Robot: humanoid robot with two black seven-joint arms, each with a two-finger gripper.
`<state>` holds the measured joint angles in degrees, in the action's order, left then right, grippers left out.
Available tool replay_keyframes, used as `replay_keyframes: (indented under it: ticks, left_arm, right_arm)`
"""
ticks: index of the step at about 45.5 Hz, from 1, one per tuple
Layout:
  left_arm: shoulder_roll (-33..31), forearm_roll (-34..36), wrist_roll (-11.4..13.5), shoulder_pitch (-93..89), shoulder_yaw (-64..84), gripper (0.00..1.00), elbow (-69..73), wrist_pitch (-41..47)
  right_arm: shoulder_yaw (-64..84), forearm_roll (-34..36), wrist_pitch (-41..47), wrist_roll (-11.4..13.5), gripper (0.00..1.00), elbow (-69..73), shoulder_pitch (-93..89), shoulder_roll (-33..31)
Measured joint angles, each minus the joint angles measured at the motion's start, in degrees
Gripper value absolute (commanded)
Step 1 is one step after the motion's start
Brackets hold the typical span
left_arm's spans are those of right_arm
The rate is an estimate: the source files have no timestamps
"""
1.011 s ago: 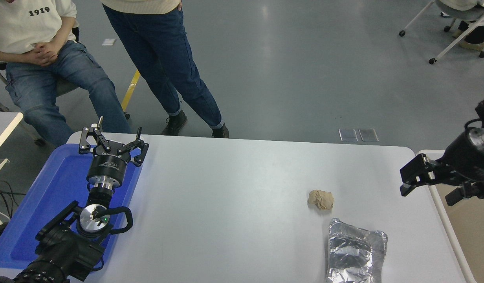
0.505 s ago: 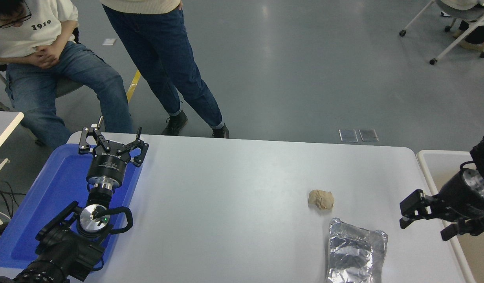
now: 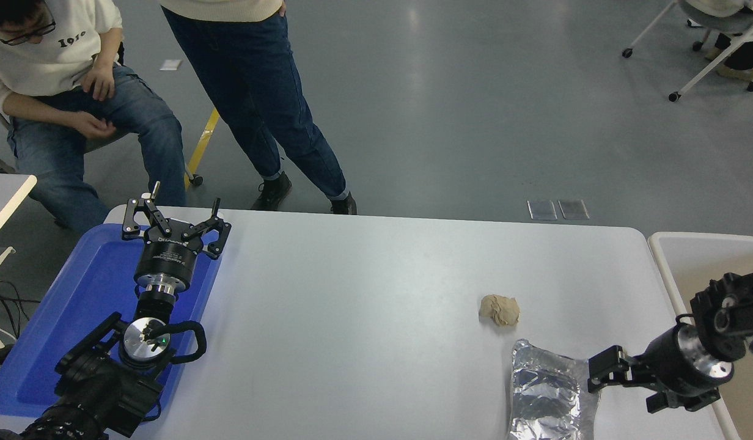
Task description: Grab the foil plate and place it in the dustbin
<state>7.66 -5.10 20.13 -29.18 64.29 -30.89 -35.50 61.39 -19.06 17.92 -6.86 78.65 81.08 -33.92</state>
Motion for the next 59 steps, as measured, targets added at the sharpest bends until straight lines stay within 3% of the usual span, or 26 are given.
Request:
replay_keyframes:
  ticks: [34, 38, 43, 50, 59]
  left_arm:
    - [-0.01, 0.00, 0.00, 0.00, 0.00, 1.00, 0.03, -0.02]
    - [-0.01, 0.00, 0.00, 0.00, 0.00, 1.00, 0.03, -0.02]
    - [0.00, 0.00, 0.00, 0.00, 0.00, 1.00, 0.03, -0.02]
    - [0.00, 0.00, 0.00, 0.00, 0.00, 1.00, 0.02, -0.02]
    - [-0.01, 0.00, 0.00, 0.00, -0.01, 1.00, 0.02, -0.02]
  right_arm:
    - [-4.12, 0.89, -5.91, 0.15, 0.90, -4.38, -9.88, 3.16]
    - [-4.24, 0.96, -6.57, 0.16, 0.85, -4.72, -10.42, 3.54]
    - [-4.35, 1.03, -7.47, 0.21, 0.73, -5.02, -11.12, 4.15]
    - [-4.43, 1.08, -8.29, 0.23, 0.49, -5.22, -11.74, 4.70]
    - [-4.44, 1.30, -8.82, 0.26, 0.44, -5.29, -12.00, 4.99]
